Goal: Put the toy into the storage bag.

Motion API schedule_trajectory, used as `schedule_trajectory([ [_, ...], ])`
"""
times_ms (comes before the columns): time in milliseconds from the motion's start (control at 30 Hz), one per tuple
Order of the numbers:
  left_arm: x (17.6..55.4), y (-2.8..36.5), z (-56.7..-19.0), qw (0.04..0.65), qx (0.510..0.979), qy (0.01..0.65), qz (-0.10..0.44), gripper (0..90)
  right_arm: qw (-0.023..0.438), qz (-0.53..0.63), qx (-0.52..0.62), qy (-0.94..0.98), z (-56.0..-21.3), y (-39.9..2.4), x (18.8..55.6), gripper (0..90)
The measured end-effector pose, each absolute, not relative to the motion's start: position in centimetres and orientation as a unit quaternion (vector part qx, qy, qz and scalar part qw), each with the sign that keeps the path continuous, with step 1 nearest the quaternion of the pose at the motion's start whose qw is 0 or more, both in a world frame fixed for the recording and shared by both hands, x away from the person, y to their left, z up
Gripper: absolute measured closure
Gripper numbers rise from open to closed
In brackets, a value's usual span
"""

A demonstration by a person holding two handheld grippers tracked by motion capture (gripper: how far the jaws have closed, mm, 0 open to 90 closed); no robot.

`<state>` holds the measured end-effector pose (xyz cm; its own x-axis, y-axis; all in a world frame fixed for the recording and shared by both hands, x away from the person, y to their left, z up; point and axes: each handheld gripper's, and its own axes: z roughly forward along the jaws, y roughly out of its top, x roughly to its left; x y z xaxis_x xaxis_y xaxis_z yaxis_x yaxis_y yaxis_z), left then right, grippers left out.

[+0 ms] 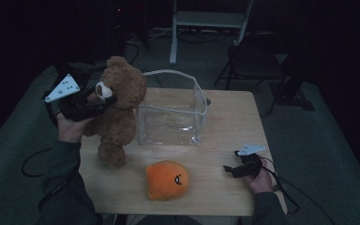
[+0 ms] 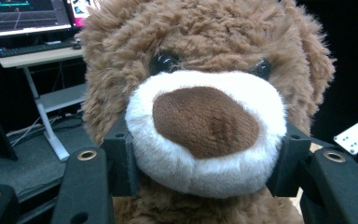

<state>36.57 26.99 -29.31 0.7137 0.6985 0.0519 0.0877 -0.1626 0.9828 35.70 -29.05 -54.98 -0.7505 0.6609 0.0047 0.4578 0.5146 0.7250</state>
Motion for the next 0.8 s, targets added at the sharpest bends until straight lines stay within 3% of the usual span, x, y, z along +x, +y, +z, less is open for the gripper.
schedule_trajectory([
  [800,37.9,26.8,-27.6,0.595,0.712,0.267,0.261,41.2,0.137,0.370,0.325,0.859,-55.0,-29.1,35.7,11.9],
])
